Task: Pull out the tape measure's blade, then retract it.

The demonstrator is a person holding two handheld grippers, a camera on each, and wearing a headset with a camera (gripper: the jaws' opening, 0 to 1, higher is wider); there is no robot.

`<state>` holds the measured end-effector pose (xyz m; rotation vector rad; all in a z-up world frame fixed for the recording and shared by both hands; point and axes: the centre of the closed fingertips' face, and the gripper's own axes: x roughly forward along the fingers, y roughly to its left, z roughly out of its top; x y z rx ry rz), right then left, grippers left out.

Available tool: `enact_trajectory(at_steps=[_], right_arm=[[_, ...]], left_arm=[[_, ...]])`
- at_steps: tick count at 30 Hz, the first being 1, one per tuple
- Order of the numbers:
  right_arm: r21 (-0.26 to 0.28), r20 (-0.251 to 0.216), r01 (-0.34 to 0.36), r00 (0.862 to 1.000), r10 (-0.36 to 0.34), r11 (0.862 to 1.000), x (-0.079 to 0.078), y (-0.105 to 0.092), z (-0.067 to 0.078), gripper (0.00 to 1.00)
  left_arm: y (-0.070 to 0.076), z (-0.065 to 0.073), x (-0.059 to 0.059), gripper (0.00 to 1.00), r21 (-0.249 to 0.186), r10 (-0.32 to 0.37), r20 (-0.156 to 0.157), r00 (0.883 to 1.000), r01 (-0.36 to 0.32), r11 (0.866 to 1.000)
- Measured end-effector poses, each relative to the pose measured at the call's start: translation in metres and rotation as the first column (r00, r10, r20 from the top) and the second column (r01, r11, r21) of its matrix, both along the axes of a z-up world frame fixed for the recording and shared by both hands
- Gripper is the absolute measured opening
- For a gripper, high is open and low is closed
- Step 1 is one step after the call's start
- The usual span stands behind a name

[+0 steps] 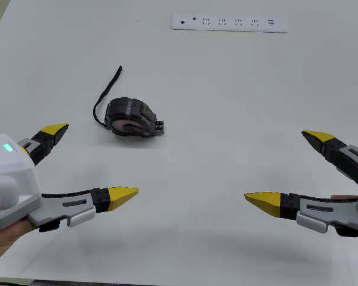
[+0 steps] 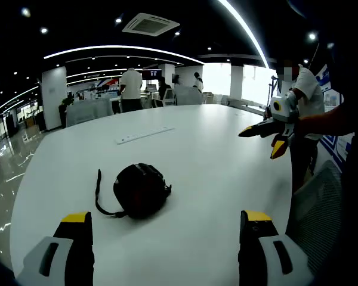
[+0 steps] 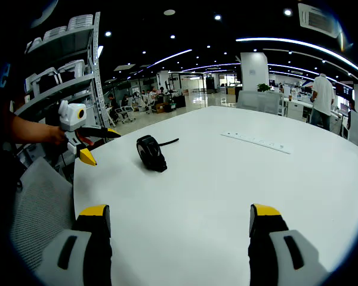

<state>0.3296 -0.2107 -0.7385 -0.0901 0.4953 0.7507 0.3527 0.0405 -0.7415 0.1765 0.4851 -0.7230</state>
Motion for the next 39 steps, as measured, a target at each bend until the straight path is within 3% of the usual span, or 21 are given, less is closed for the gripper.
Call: enact_trajectory(at_steps=[27,39], right_arm=[[-0.030,-0.007,-0.027,1.000,0.026,0.999,-0.0001,-0.0046,-0.0056,0.97],[-0.046,-0.012,-0.066,0.998,0.066,0.997,0.0034,-0.0069,-0.0052,0.94]], left_arm=[[-0.0045,-0.0030,0.0010,1.00,0.006,-0.022,-0.008,1.000,0.022,1.000],[-0.0060,-0.0021,0.0067,1.00,0.032,-0.073,-0.014,0.997,0.073,0.997]])
